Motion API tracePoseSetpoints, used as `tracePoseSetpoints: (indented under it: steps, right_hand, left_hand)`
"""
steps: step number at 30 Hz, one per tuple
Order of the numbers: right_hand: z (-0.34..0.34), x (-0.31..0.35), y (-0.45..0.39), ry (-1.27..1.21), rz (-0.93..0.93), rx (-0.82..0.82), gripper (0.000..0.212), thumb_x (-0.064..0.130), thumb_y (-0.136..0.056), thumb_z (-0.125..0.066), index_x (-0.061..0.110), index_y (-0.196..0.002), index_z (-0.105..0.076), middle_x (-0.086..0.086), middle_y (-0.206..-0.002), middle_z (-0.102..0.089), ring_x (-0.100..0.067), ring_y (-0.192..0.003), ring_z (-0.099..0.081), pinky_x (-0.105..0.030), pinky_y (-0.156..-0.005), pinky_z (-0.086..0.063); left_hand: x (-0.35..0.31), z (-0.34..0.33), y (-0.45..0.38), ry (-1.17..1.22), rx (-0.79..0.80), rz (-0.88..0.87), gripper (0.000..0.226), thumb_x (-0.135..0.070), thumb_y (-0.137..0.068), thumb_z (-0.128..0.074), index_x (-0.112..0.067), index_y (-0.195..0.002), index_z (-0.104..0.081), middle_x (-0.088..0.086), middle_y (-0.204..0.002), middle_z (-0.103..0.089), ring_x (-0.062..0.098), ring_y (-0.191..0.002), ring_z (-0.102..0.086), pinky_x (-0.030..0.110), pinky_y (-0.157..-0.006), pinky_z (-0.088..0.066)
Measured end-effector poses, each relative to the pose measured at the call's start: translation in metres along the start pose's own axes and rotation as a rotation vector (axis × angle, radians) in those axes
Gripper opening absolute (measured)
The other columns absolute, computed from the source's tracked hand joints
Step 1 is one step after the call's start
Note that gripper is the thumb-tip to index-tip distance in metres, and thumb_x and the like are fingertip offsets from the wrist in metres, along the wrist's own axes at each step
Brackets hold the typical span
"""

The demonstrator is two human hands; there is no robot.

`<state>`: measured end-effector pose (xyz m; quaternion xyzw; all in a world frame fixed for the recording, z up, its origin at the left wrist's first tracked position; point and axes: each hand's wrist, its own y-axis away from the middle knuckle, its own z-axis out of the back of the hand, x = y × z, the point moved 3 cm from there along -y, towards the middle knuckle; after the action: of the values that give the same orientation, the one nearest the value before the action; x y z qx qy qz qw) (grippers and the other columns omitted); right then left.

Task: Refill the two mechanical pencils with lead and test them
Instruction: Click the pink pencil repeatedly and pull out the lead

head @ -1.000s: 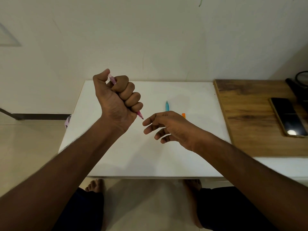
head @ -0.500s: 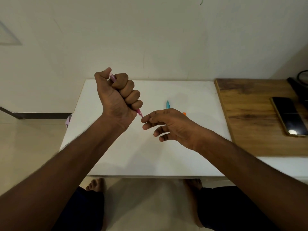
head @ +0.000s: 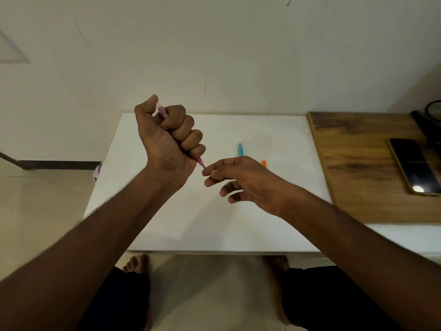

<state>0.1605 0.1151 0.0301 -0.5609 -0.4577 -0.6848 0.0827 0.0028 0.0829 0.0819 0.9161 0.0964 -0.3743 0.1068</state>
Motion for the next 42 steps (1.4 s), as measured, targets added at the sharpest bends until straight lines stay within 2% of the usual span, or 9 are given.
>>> tracePoseSetpoints:
  steps: [4,6,10,13,21,26,33,42]
  right_hand:
    - [0.002,-0.004,-0.002,0.041,-0.038,-0.021,0.021,0.028,-0.101,-0.063,0.025,-0.098,-0.083,0.003,-0.1,-0.082,-0.012,-0.072,-0.068,-0.028,-0.071,-0.059]
    - [0.002,-0.006,-0.003,-0.029,-0.046,-0.001,0.027,0.025,-0.102,-0.057,0.022,-0.099,-0.084,-0.001,-0.103,-0.082,-0.014,-0.072,-0.068,-0.028,-0.07,-0.059]
    - [0.003,-0.002,-0.001,-0.254,-0.037,0.169,0.04,0.02,-0.097,-0.046,0.017,-0.109,-0.084,-0.009,-0.118,-0.079,-0.015,-0.074,-0.068,-0.029,-0.071,-0.059]
    - [0.006,0.001,0.002,-0.278,-0.007,0.254,0.043,0.018,-0.094,-0.045,0.015,-0.117,-0.081,-0.009,-0.124,-0.077,-0.015,-0.079,-0.069,-0.03,-0.073,-0.059]
    - [0.008,-0.003,0.004,-0.167,-0.052,0.178,0.043,0.02,-0.096,-0.044,0.019,-0.115,-0.082,-0.005,-0.121,-0.078,-0.017,-0.083,-0.07,-0.031,-0.074,-0.057]
    - [0.003,0.0,0.004,-0.264,-0.066,0.245,0.044,0.018,-0.093,-0.044,0.015,-0.119,-0.08,-0.008,-0.123,-0.077,-0.018,-0.083,-0.07,-0.031,-0.073,-0.057]
    - [0.003,0.001,0.003,-0.262,-0.057,0.256,0.044,0.019,-0.092,-0.044,0.018,-0.115,-0.082,-0.009,-0.122,-0.076,-0.018,-0.082,-0.07,-0.031,-0.073,-0.056]
    - [0.007,-0.003,0.004,-0.13,-0.081,0.117,0.041,0.024,-0.099,-0.044,0.022,-0.111,-0.083,-0.004,-0.115,-0.08,-0.018,-0.083,-0.071,-0.03,-0.07,-0.058]
  left_hand:
    - [-0.003,-0.005,0.0,-0.036,0.019,-0.006,0.051,-0.051,-0.103,-0.021,-0.025,-0.059,-0.014,-0.007,-0.054,-0.005,0.014,-0.049,0.0,0.021,-0.051,-0.004]
    - [-0.005,-0.007,0.0,-0.05,0.025,-0.007,0.051,-0.049,-0.103,-0.022,-0.026,-0.058,-0.014,-0.008,-0.054,-0.006,0.014,-0.049,0.0,0.02,-0.05,-0.006]
    - [-0.008,-0.004,-0.001,-0.033,0.051,0.059,0.051,-0.053,-0.102,-0.022,-0.025,-0.06,-0.014,-0.008,-0.055,-0.006,0.014,-0.05,0.0,0.022,-0.05,-0.005]
    - [-0.011,-0.003,-0.003,-0.042,0.044,0.083,0.051,-0.053,-0.103,-0.021,-0.025,-0.061,-0.013,-0.008,-0.056,-0.005,0.015,-0.05,0.0,0.021,-0.051,-0.004]
    - [-0.01,-0.007,-0.007,-0.033,0.062,0.086,0.052,-0.052,-0.104,-0.02,-0.025,-0.06,-0.014,-0.008,-0.056,-0.006,0.013,-0.049,0.0,0.02,-0.05,-0.005]
    - [-0.01,-0.004,-0.008,-0.038,0.077,0.119,0.052,-0.054,-0.104,-0.02,-0.025,-0.061,-0.013,-0.008,-0.056,-0.004,0.014,-0.049,0.0,0.02,-0.051,-0.004]
    - [-0.01,-0.007,-0.008,-0.047,0.061,0.108,0.051,-0.051,-0.104,-0.019,-0.025,-0.061,-0.012,-0.008,-0.057,-0.004,0.013,-0.049,0.001,0.02,-0.051,-0.004]
    - [-0.012,-0.007,-0.005,-0.056,0.032,0.031,0.05,-0.051,-0.103,-0.021,-0.025,-0.061,-0.012,-0.007,-0.056,-0.005,0.014,-0.05,0.001,0.02,-0.051,-0.005]
